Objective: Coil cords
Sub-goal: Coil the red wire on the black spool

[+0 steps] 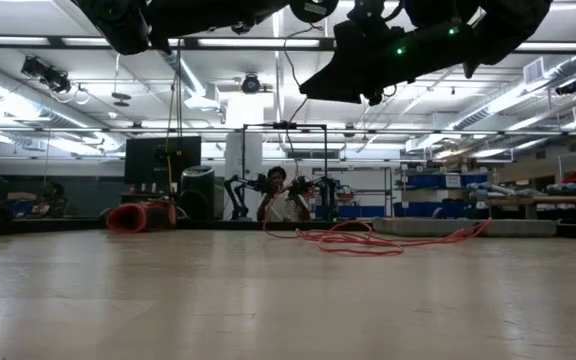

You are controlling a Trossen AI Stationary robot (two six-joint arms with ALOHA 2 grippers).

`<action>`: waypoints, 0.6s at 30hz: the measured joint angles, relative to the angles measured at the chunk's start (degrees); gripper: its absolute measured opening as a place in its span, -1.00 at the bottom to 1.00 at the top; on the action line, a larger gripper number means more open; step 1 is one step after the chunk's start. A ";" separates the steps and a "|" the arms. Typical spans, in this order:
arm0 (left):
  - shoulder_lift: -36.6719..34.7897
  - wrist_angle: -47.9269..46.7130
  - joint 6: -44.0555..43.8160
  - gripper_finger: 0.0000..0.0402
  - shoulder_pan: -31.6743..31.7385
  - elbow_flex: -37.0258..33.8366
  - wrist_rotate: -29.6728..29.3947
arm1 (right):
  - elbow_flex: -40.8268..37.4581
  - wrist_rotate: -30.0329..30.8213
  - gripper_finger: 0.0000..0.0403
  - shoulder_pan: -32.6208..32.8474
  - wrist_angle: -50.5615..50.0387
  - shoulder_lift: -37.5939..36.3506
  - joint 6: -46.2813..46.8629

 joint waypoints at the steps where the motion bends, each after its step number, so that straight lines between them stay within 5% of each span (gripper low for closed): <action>1: 0.00 0.15 0.01 -1.00 0.00 0.00 0.27 | 0.00 -1.31 -0.29 -0.14 -0.03 0.00 0.34; 18: 0.00 2.08 2.60 -1.00 0.00 0.00 2.08 | 0.00 -3.31 -0.52 -1.02 -0.17 0.00 -0.18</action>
